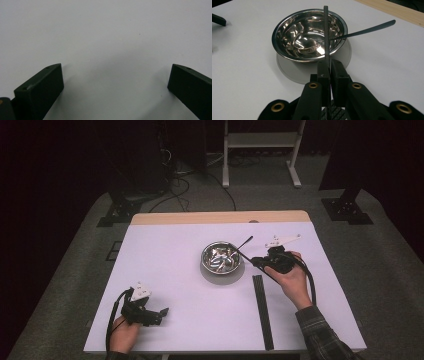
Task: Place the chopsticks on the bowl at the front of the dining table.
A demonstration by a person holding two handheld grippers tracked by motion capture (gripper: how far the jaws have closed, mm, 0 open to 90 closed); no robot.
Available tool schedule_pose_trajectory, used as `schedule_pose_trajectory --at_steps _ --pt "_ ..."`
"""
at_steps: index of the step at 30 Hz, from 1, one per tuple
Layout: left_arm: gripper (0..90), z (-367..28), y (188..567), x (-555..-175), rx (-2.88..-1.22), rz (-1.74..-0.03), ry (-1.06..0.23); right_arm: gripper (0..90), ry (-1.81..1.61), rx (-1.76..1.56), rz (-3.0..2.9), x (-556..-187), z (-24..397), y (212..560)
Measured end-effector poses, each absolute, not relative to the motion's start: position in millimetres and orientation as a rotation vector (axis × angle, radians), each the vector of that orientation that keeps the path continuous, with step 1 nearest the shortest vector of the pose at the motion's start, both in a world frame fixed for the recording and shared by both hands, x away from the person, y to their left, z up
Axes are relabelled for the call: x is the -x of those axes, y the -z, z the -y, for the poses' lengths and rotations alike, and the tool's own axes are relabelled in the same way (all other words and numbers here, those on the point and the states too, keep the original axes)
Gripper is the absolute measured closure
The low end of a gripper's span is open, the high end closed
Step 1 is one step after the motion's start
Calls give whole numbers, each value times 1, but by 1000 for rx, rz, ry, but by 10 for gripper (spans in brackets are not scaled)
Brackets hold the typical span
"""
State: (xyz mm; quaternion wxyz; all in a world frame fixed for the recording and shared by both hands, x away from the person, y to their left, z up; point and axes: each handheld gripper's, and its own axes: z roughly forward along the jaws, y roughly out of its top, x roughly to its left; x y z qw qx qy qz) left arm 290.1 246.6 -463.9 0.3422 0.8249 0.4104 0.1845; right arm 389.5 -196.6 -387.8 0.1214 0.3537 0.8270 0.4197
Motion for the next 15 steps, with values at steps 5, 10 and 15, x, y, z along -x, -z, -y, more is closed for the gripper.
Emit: schedule_pose_trajectory --at_steps 5,10,15 --pt "0 -247 464 -290 -2145 -1067 -480 854 -1236 -1040 -2413 -395 191 387" --pt "0 -247 464 -290 -2145 -1067 -479 854 -1248 -1053 -2413 -402 186 386" --pt "0 -246 464 -290 -2144 -1068 -478 854 -1251 -1049 -2417 -409 180 386"
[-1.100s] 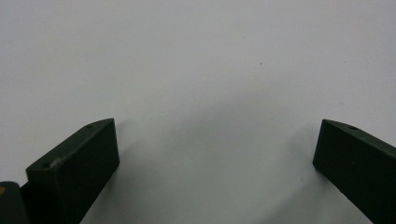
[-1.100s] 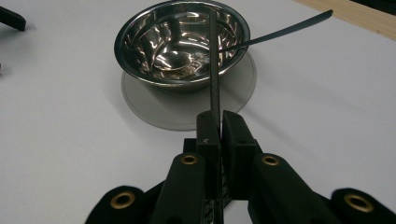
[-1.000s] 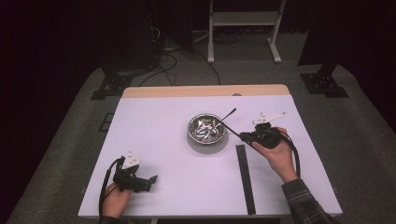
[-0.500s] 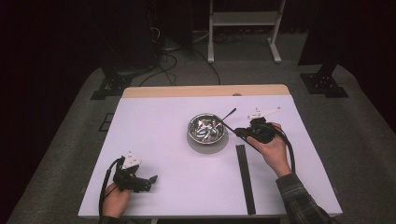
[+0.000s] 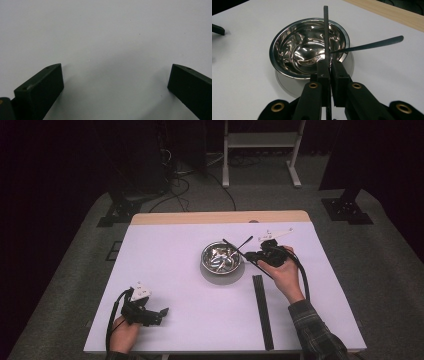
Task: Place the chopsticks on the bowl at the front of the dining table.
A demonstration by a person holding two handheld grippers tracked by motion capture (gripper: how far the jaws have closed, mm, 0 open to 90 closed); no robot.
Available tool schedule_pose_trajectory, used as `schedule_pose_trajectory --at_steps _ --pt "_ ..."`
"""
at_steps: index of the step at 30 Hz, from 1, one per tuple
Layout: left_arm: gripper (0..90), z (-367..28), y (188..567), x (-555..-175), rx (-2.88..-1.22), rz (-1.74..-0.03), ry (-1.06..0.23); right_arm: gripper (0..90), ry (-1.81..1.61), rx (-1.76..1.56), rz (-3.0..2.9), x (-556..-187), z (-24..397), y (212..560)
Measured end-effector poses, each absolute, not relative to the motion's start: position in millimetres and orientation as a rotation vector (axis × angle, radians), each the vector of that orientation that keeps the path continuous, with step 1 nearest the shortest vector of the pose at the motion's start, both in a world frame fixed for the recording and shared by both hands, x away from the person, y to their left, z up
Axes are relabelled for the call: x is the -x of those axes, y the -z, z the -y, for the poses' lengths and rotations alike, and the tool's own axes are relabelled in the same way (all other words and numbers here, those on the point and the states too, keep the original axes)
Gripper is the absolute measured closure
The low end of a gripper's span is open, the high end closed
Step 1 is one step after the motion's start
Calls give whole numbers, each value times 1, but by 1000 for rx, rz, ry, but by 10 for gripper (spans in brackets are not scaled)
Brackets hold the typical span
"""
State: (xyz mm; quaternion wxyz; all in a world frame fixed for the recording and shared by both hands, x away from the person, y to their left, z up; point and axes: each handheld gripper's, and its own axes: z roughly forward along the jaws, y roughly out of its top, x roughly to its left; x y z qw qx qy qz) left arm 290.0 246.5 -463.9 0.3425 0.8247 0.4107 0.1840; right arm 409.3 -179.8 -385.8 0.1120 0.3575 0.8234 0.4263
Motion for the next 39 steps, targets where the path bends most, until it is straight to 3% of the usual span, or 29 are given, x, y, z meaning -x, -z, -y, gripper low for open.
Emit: schedule_pose_trajectory --at_steps 39 --pt "0 -246 464 -290 -2141 -1066 -480 854 -1194 -1033 -2499 -458 120 401"
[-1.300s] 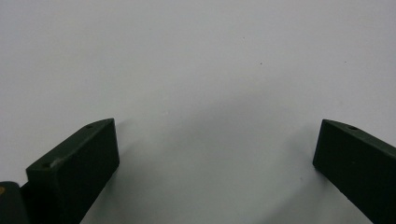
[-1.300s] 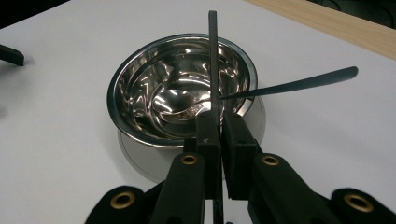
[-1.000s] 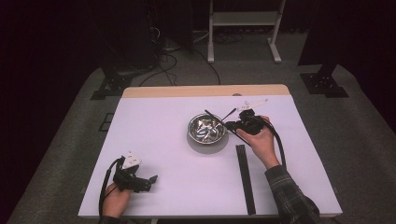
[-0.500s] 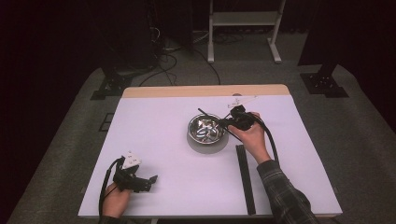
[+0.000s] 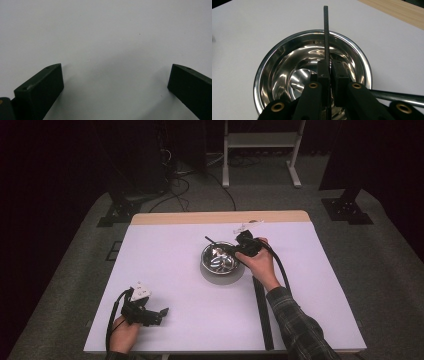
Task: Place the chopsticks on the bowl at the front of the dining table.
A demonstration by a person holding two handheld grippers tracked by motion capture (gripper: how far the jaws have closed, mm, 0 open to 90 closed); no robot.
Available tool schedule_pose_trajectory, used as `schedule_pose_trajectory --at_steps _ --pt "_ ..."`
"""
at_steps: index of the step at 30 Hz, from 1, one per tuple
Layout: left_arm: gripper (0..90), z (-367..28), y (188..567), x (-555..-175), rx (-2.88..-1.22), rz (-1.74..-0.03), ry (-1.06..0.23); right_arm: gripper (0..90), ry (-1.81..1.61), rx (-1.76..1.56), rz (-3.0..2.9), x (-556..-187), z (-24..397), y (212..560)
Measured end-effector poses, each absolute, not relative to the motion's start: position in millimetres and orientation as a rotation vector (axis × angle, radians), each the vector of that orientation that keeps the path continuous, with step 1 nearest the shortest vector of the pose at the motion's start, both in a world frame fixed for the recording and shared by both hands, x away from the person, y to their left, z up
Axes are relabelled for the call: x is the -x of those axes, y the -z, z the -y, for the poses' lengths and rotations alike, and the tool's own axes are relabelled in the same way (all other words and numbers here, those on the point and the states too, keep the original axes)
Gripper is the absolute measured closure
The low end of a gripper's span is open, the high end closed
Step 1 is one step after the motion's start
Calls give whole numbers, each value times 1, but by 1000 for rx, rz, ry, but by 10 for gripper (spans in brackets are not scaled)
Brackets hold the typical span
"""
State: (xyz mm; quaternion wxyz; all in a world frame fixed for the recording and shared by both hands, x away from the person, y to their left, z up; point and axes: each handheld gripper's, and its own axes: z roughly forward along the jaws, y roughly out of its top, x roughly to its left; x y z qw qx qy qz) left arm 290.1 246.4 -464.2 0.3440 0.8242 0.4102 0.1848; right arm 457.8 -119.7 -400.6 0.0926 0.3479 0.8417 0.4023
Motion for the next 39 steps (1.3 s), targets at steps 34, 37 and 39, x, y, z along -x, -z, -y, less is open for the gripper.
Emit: schedule_pose_trajectory --at_steps 34,37,39 --pt "0 -246 464 -290 -2142 -1066 -479 713 -1186 -975 -2477 -456 113 390" --pt "0 -246 464 -290 -2141 -1067 -480 697 -1186 -971 -2471 -452 119 386" --pt "0 -246 464 -290 -2141 -1067 -480 680 -1190 -974 -2462 -448 123 384"
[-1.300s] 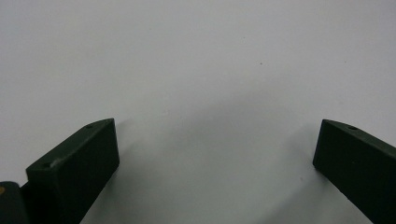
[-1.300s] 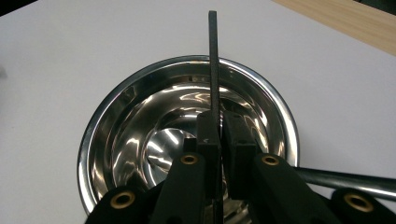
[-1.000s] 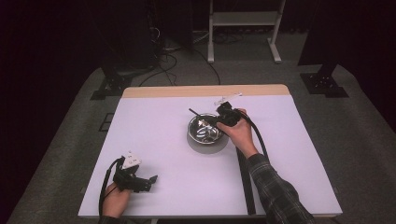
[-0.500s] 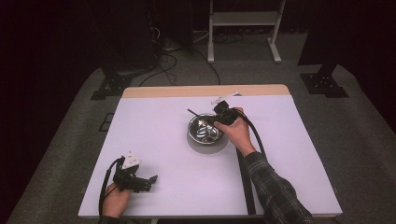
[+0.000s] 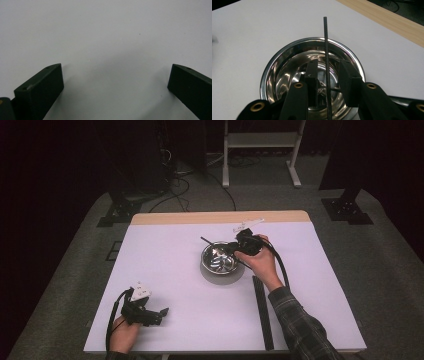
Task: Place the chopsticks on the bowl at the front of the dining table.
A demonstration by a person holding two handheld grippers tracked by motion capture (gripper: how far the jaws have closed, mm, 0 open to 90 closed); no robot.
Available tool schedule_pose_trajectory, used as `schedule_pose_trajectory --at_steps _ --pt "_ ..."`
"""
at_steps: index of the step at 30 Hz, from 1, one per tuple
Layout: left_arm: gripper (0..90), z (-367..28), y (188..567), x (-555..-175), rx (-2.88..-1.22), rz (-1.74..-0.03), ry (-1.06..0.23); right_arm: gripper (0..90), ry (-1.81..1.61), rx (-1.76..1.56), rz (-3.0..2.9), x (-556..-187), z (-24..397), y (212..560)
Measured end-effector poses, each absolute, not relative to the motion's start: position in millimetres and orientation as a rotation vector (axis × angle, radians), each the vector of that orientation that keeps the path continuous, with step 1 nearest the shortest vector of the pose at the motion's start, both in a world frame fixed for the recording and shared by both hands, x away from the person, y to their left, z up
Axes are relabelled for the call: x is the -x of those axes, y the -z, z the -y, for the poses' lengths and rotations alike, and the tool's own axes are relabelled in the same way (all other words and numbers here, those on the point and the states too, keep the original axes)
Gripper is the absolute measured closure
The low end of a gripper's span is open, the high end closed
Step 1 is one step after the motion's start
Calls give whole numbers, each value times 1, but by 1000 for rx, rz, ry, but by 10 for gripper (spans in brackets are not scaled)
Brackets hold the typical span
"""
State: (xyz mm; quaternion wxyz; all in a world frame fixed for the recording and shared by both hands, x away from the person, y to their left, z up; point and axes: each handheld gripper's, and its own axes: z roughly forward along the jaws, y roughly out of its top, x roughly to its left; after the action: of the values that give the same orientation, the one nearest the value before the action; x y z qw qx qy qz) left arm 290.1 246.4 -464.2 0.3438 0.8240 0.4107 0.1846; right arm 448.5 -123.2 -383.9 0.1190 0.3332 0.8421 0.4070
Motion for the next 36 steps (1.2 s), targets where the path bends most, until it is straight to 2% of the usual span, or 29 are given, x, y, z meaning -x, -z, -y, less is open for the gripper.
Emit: schedule_pose_trajectory --at_steps 13,36 --pt "0 -246 464 -290 -2142 -1066 -480 611 -1200 -1014 -2413 -428 157 380" --pt "0 -246 464 -290 -2145 -1067 -479 563 -1178 -1090 -2350 -394 207 391"
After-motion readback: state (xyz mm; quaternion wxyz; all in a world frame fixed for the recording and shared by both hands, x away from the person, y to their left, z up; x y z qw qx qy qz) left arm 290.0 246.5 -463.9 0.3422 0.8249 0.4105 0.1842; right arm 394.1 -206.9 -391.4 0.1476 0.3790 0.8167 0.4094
